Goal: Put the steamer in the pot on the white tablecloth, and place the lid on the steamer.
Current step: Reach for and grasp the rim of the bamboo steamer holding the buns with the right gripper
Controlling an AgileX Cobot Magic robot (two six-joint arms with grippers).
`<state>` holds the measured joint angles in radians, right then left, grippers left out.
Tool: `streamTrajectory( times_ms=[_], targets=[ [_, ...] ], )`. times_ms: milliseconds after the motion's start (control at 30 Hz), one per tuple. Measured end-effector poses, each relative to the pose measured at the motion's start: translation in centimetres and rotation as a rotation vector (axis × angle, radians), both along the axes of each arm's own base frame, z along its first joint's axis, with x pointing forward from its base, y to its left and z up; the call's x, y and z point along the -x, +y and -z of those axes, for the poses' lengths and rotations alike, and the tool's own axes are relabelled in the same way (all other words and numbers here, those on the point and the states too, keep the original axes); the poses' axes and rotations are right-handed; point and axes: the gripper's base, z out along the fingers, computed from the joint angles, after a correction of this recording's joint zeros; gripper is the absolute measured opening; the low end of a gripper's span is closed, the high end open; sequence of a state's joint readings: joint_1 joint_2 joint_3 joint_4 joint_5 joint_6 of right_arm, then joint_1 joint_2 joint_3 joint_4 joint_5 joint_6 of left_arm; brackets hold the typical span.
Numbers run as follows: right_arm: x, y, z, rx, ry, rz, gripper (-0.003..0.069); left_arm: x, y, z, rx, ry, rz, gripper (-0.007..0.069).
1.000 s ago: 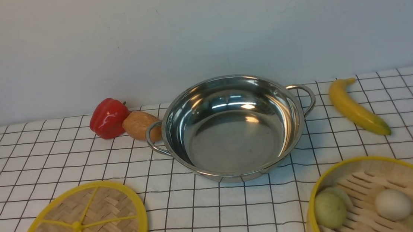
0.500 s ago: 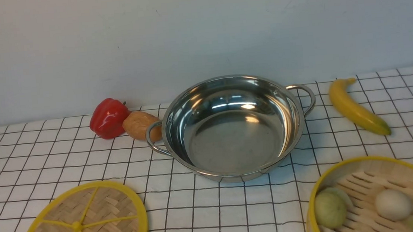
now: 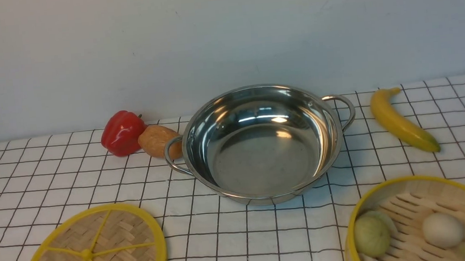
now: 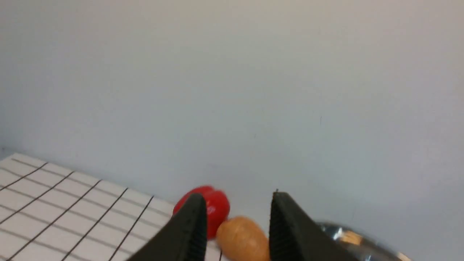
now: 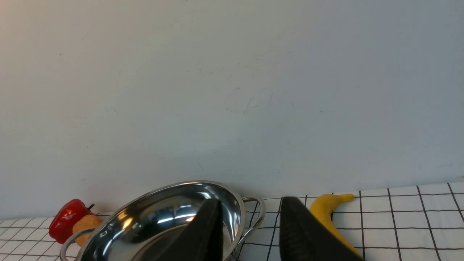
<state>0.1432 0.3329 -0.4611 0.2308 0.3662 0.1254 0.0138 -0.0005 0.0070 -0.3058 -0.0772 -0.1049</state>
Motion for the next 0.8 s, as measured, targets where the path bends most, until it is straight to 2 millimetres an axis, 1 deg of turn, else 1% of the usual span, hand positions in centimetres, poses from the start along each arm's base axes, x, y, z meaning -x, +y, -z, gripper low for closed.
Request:
streamTrajectory(
  times_ms=[267, 433, 500, 533, 567, 633, 667, 700, 733, 767, 800],
  targets=[
    [0.0, 0.0, -0.1, 0.007, -0.013, 0.001, 0.0243, 0.4, 0.5, -1.4, 0.033, -0.166, -0.051, 0.0243],
    [0.0, 0.0, -0.2, 0.016, -0.021, 0.004, 0.0243, 0.3, 0.4, -1.3, 0.024, -0.149, -0.045, 0.0243],
    [0.0, 0.0, 0.0, 0.031, -0.004, 0.001, 0.0243, 0.2, 0.2, -0.9, 0.023, -0.089, -0.023, 0.0243],
    [0.0, 0.0, 0.3, 0.063, 0.022, -0.002, 0.0243, 0.2, 0.0, -1.2, 0.018, -0.046, -0.001, 0.0243],
    [0.0, 0.0, 0.4, 0.069, 0.026, -0.003, 0.0243, 0.2, 0.0, -1.3, 0.014, -0.04, 0.001, 0.0243],
    [0.1, -0.1, 1.0, 0.162, 0.08, -0.01, 0.0243, 0.7, -0.4, -2.9, -0.023, 0.011, 0.037, 0.0243],
    [0.1, -0.1, 1.1, 0.188, 0.098, -0.013, 0.0243, 0.8, -0.5, -3.4, -0.042, 0.026, 0.044, 0.0243],
    [0.2, -0.1, 1.3, 0.229, 0.118, -0.018, 0.0243, 0.9, -0.7, -4.5, -0.081, 0.088, 0.065, 0.0243],
    [0.2, -0.1, 1.3, 0.238, 0.125, -0.019, 0.0243, 0.9, -0.7, -4.8, -0.088, 0.084, 0.064, 0.0243],
    [0.3, -0.2, 1.3, 0.266, 0.134, -0.022, 0.0243, 1.0, -0.9, -6.0, -0.129, 0.164, 0.084, 0.0243],
    [0.3, -0.2, 1.2, 0.277, 0.138, -0.023, 0.0243, 0.8, -0.9, -6.3, -0.148, 0.219, 0.095, 0.0243]
  ],
)
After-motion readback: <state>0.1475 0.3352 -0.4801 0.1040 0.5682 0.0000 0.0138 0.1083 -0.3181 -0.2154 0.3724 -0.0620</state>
